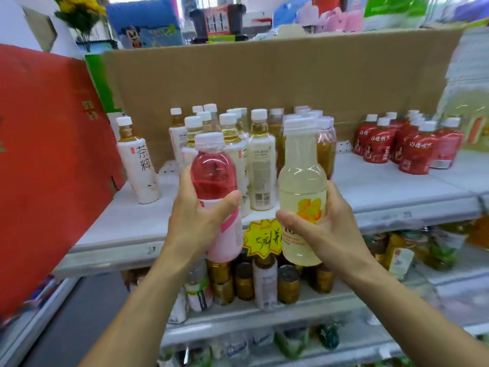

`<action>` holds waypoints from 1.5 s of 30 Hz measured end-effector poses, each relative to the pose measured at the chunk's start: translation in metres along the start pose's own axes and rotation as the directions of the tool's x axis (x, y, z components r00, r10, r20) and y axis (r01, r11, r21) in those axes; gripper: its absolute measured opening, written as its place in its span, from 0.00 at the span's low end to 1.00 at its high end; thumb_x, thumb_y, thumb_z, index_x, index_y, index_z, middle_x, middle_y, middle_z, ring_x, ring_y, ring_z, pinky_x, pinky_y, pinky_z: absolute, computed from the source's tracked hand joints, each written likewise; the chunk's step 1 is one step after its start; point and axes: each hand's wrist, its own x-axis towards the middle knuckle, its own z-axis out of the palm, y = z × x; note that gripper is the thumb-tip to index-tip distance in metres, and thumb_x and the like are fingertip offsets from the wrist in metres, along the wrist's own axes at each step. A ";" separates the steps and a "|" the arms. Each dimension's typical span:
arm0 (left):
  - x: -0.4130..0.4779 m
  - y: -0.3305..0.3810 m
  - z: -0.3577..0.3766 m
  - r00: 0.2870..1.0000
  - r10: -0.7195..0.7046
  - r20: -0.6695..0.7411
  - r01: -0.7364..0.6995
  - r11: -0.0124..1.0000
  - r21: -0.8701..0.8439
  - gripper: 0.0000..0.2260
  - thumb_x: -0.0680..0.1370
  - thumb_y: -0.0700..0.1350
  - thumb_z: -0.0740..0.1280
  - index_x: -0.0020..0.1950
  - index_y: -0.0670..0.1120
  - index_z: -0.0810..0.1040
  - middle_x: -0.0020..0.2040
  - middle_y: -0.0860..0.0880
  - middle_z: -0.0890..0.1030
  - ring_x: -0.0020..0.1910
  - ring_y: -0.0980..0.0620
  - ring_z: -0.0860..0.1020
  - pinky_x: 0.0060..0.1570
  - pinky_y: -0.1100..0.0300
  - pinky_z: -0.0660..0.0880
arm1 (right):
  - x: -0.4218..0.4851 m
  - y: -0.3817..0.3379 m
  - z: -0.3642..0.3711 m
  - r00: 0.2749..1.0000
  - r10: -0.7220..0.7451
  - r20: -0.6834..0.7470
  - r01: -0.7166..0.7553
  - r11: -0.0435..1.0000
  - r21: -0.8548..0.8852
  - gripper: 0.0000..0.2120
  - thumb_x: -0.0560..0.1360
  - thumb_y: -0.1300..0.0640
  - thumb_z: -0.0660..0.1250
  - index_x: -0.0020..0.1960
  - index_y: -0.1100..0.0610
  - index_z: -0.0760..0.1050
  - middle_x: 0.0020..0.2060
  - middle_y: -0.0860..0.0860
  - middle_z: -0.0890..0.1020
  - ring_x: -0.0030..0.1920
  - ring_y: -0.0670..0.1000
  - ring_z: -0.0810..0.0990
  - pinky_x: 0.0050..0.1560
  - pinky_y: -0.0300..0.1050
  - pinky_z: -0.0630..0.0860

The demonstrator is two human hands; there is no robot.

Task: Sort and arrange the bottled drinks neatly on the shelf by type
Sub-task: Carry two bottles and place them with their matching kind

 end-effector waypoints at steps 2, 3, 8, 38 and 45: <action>-0.018 0.012 0.032 0.999 -0.027 0.026 0.028 0.999 -0.045 0.32 0.67 0.58 0.78 0.67 0.60 0.69 0.56 0.57 0.81 0.56 0.53 0.81 0.56 0.43 0.79 | -0.011 0.000 -0.037 1.000 0.019 -0.003 -0.019 1.000 -0.017 0.25 0.68 0.57 0.78 0.59 0.50 0.70 0.48 0.45 0.82 0.44 0.36 0.82 0.40 0.28 0.75; -0.025 0.018 0.046 0.999 -0.030 0.037 0.033 0.997 -0.063 0.32 0.66 0.58 0.78 0.67 0.59 0.69 0.56 0.56 0.81 0.55 0.53 0.81 0.56 0.43 0.79 | -0.015 0.001 -0.053 1.000 0.027 -0.006 -0.027 0.999 -0.033 0.24 0.68 0.56 0.78 0.59 0.50 0.70 0.48 0.45 0.82 0.44 0.37 0.82 0.40 0.29 0.76; -0.065 0.048 0.137 0.993 -0.011 0.120 0.021 0.996 -0.089 0.28 0.69 0.52 0.79 0.66 0.55 0.71 0.53 0.58 0.81 0.49 0.62 0.80 0.51 0.56 0.78 | -0.044 0.010 -0.154 0.995 0.056 -0.078 -0.063 0.994 -0.093 0.24 0.67 0.54 0.79 0.58 0.48 0.71 0.44 0.44 0.83 0.44 0.40 0.83 0.41 0.32 0.77; 0.007 0.184 0.650 0.865 0.120 0.487 0.082 0.924 -0.373 0.23 0.71 0.49 0.78 0.62 0.57 0.71 0.50 0.57 0.81 0.47 0.61 0.81 0.42 0.63 0.78 | 0.071 0.141 -0.601 0.889 0.096 -0.448 -0.199 0.961 -0.190 0.23 0.67 0.56 0.79 0.57 0.48 0.73 0.44 0.44 0.83 0.42 0.40 0.82 0.39 0.30 0.76; 0.025 0.201 0.727 0.873 0.076 0.482 0.105 0.936 -0.337 0.22 0.71 0.48 0.76 0.60 0.60 0.70 0.50 0.58 0.80 0.46 0.65 0.80 0.36 0.66 0.77 | 0.112 0.181 -0.684 0.877 0.131 -0.461 -0.241 0.953 -0.186 0.24 0.66 0.51 0.79 0.56 0.45 0.72 0.47 0.45 0.83 0.45 0.41 0.82 0.45 0.41 0.78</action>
